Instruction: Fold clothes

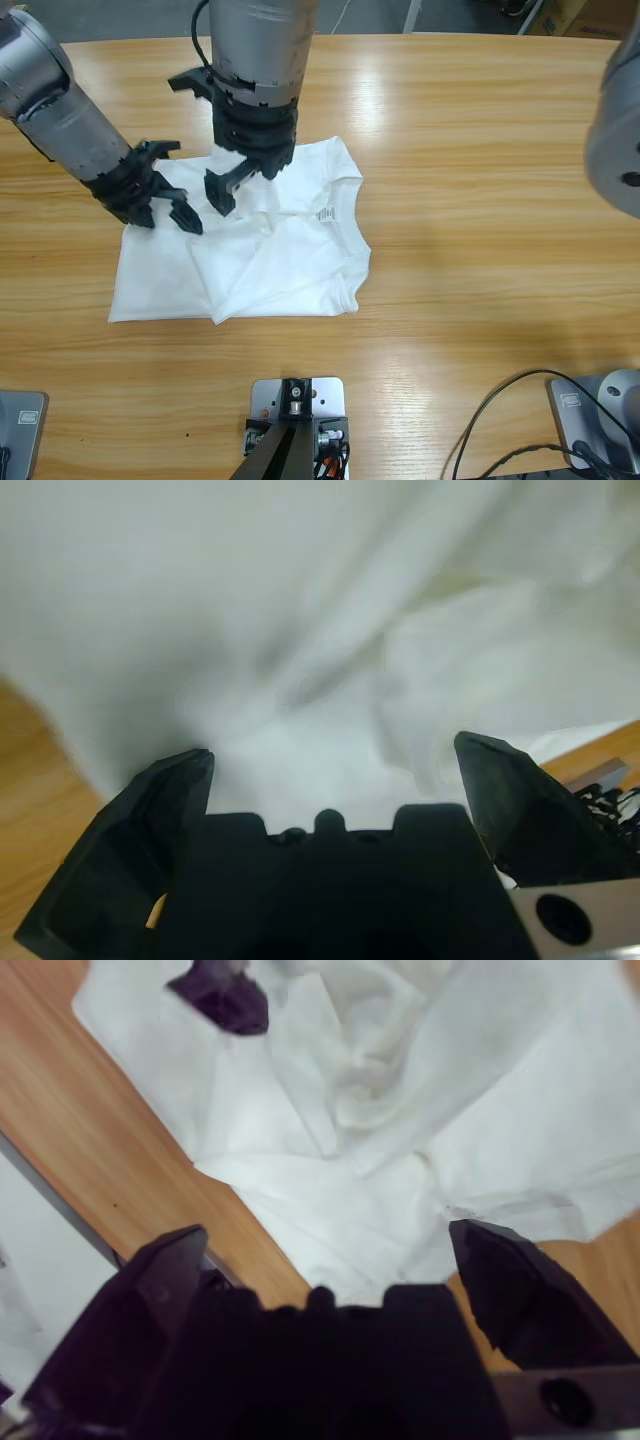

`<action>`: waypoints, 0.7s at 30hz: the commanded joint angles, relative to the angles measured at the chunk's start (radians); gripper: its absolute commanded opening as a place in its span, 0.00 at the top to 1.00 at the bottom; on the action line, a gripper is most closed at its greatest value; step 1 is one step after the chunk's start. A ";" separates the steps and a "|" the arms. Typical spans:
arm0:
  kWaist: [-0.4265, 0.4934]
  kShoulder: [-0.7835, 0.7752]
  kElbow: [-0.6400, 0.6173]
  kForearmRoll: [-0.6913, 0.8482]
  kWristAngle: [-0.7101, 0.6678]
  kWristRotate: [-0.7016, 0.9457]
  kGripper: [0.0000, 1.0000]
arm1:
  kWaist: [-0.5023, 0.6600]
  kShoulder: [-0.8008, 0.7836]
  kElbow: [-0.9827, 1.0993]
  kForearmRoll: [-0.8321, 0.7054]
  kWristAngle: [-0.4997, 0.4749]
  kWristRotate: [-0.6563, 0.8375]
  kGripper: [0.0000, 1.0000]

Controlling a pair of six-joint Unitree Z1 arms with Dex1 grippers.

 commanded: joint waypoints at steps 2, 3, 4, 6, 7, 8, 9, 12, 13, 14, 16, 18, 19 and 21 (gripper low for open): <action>0.016 -0.041 -0.022 -0.002 -0.116 -0.010 0.05 | 0.010 -0.177 -0.150 0.219 -0.086 -0.006 0.02; 0.014 -0.035 -0.020 -0.003 -0.115 -0.010 0.05 | 0.015 -0.181 -0.148 0.219 -0.085 -0.005 0.02; 0.013 -0.025 -0.016 -0.002 -0.113 -0.010 0.05 | 0.019 -0.183 -0.148 0.219 -0.084 -0.004 0.02; 0.013 -0.002 0.000 0.002 -0.093 -0.024 0.05 | 0.027 -0.192 -0.142 0.219 -0.083 0.002 0.02; 0.013 0.002 0.011 0.002 -0.071 -0.038 0.05 | 0.032 -0.197 -0.138 0.219 -0.082 0.005 0.02; 0.014 0.000 0.022 0.002 -0.051 -0.052 0.05 | 0.038 -0.204 -0.136 0.219 -0.078 0.006 0.02; 0.018 -0.005 0.030 0.002 -0.029 -0.068 0.05 | 0.053 -0.209 -0.141 0.218 -0.061 0.004 0.02; 0.087 -0.027 0.052 0.000 -0.009 -0.097 0.05 | 0.107 -0.205 -0.183 0.213 0.007 -0.063 0.16; 0.102 -0.038 0.052 0.000 -0.011 -0.093 0.06 | 0.128 -0.200 -0.216 0.210 0.008 -0.109 0.27; 0.110 -0.053 0.052 -0.001 -0.017 -0.084 0.06 | 0.140 -0.188 -0.244 0.202 0.032 -0.174 0.38; 0.127 -0.081 0.056 -0.002 -0.032 -0.079 0.06 | 0.141 -0.144 -0.264 0.194 0.105 -0.290 0.39; 0.167 -0.120 0.083 -0.031 -0.076 -0.079 0.06 | 0.141 -0.111 -0.269 0.201 0.177 -0.312 0.40; 0.190 -0.143 0.101 -0.046 -0.097 -0.078 0.06 | 0.140 -0.100 -0.277 0.202 0.217 -0.312 0.48; 0.216 -0.180 0.119 -0.054 -0.116 -0.070 0.06 | 0.140 -0.049 -0.329 0.201 0.241 -0.304 0.88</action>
